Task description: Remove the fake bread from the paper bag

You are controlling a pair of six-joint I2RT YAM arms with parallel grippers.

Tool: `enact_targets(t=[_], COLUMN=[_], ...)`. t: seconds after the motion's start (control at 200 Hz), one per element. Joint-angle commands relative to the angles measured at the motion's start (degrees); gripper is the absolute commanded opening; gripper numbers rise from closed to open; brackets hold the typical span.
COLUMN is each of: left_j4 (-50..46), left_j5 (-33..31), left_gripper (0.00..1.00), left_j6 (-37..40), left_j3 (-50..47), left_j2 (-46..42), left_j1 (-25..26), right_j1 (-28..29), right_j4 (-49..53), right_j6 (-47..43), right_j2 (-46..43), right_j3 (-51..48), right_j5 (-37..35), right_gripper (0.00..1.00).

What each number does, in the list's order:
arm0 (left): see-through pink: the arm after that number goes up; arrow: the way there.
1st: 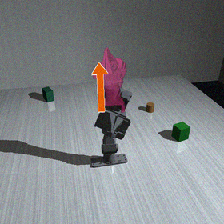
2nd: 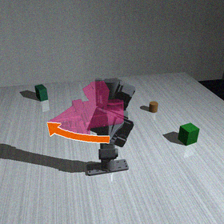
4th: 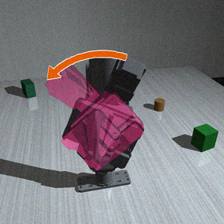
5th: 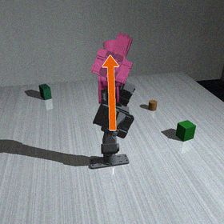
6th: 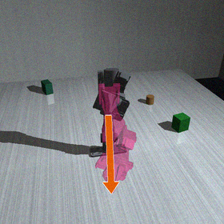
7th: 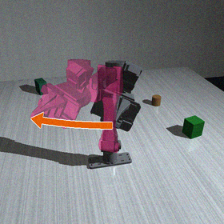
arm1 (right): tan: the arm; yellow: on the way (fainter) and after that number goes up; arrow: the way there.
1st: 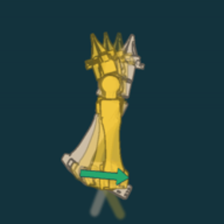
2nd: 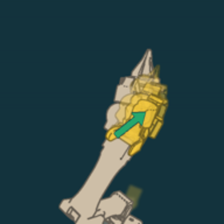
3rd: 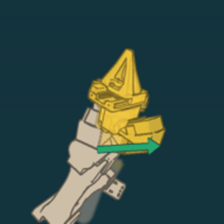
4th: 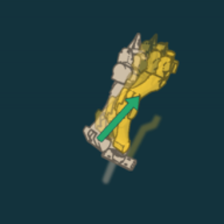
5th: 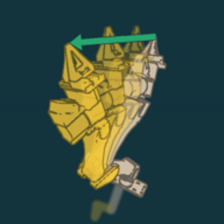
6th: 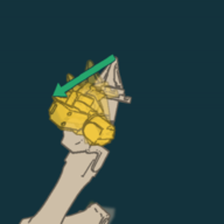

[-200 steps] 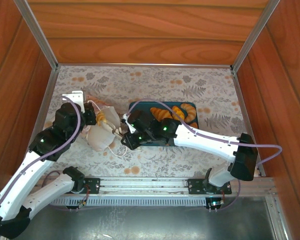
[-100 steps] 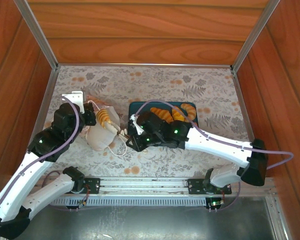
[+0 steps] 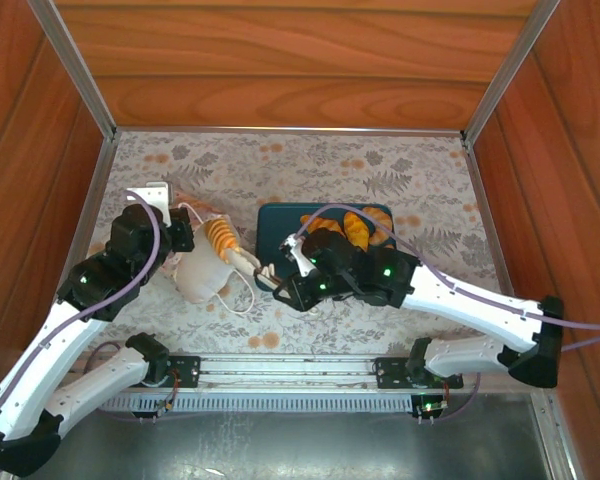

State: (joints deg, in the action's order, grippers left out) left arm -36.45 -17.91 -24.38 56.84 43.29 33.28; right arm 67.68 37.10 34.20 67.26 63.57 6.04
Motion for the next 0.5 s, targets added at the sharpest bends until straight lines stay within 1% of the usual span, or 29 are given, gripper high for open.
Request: enact_targets(t=[0.0,0.15,0.305,0.495], left_j4=[-1.17,-1.17,-1.13,-1.08], left_j5=[-0.71,-1.64,-1.95,-1.77], left_gripper=[0.0,0.0,0.0,0.0], left_j6=[-1.53,-1.2,-1.15,-0.75], left_j3=[1.39,1.08,1.79,2.75], left_j2=[-0.65,-0.25,1.52,3.19], left_j1=[-0.23,-0.22,-0.22,-0.16], right_j1=[-0.77,-1.15,-1.45,-1.94], right_j4=[1.54,4.04,6.14,9.36], right_j6=[2.23,5.17,6.24,9.24], right_j2=[-5.46,-13.49,-19.6,-24.9], right_j3=[-2.07,-6.27,-9.22,-12.51], right_j5=[-0.4,-2.41,-1.62,-6.81], right_gripper=[0.27,0.26,0.26,0.27])
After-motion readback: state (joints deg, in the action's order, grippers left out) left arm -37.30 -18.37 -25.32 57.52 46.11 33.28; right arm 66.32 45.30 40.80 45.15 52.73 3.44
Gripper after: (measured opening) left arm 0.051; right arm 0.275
